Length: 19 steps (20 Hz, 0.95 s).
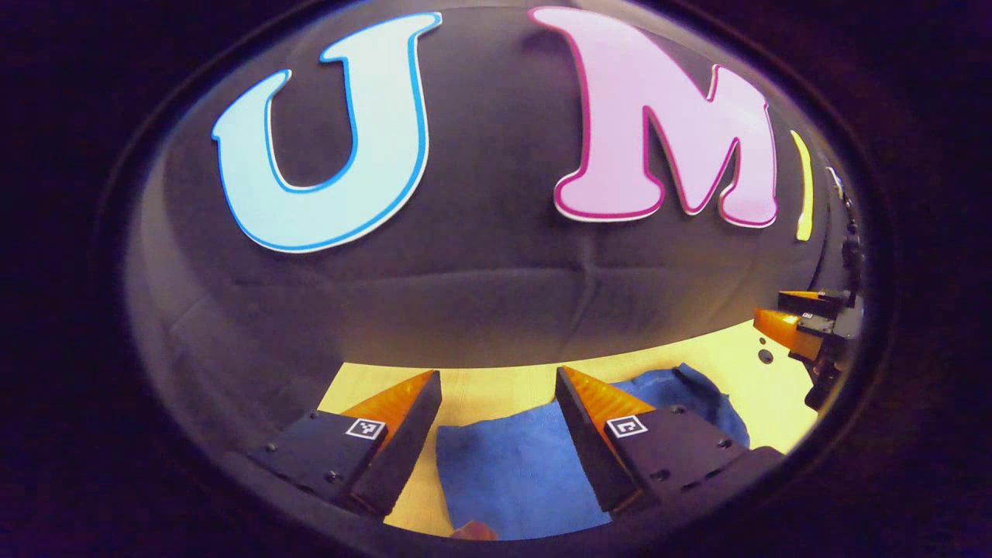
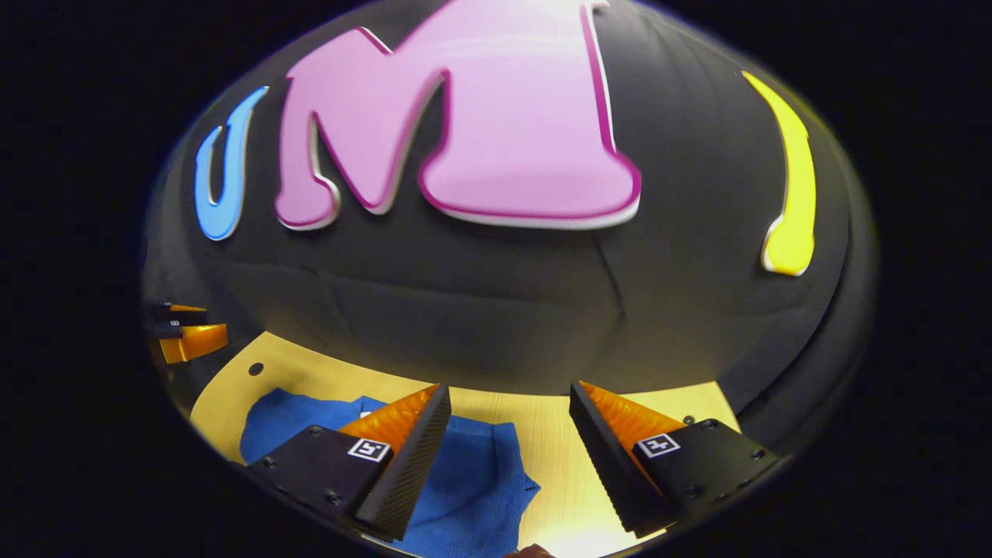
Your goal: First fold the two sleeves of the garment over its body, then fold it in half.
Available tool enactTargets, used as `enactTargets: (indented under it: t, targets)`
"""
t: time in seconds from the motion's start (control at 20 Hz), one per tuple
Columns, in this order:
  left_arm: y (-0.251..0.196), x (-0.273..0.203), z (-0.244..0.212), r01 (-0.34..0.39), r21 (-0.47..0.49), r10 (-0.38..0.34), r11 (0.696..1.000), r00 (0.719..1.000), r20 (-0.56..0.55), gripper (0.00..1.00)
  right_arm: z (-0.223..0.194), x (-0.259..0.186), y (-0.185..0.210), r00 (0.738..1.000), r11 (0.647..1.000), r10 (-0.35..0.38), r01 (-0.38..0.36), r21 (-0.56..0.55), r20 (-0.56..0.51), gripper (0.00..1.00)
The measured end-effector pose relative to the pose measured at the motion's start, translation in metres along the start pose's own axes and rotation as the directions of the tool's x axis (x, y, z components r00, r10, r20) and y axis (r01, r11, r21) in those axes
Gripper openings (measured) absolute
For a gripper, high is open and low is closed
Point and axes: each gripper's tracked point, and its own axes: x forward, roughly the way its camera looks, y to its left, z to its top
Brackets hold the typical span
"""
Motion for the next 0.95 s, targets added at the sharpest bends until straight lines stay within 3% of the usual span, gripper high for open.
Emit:
enactTargets:
  t: [0.2,0.45,0.75,0.95]
  targets:
    - [-0.02,-0.099,0.008,0.029,0.047,-0.034,0.998,0.991,0.131,0.86,0.058,-0.108,0.021,0.988,0.997,-0.033,0.043,-0.064,0.154,0.99]
    - [-0.02,-0.24,-0.013,0.017,0.036,-0.026,0.999,0.966,0.258,0.87,0.09,-0.261,0.05,0.948,0.994,-0.066,0.089,-0.061,0.311,0.96]
    - [0.003,-0.389,-0.036,-0.011,-0.049,0.032,0.999,0.891,0.454,0.84,0.081,-0.422,0.087,0.898,0.995,-0.074,0.098,-0.033,0.433,0.96]
    - [0.0,-0.455,-0.077,-0.021,-0.03,0.033,0.999,0.873,0.487,0.82,0.049,-0.492,0.114,0.908,0.997,-0.074,0.073,0.02,0.412,1.0]
